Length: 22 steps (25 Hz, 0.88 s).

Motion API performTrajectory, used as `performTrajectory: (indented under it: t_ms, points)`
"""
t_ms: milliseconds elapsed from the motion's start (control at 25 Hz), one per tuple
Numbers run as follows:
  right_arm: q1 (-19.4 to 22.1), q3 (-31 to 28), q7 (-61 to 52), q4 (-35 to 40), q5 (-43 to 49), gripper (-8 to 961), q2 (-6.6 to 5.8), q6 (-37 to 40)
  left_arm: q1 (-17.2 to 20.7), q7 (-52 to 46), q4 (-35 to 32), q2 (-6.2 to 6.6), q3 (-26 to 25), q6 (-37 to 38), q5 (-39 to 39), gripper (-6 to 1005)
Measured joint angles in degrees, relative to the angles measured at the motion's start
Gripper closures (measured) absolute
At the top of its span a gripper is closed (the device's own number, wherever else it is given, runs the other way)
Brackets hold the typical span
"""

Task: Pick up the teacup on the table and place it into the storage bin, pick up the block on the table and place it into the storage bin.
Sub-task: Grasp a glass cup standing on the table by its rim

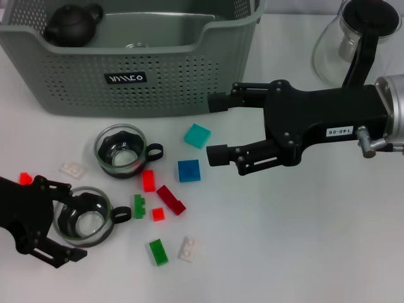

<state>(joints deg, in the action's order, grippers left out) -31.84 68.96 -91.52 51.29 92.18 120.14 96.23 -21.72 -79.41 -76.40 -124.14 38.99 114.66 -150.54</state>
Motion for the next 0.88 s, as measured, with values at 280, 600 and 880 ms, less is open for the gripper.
performTrajectory:
  t_ms: [280, 600, 880]
  points:
    - [-0.26, -0.15, 0.07, -0.52, 0.01, 5, 0.0, -0.27, 0.01, -4.81, -0.86, -0.12, 6.47, -1.59, -2.69, 94]
    - [0.0, -0.39, 0.11, -0.65, 0.02, 5, 0.0, -0.45, 0.01, -7.83, -0.54, -0.24, 12.03, -4.13, -4.12, 95]
    - [0.02, -1.25, 0.64, -1.34, 0.01, 6, 0.01, -0.47, 0.01, -9.61, -0.34, -0.22, 14.89, -4.51, -4.24, 97]
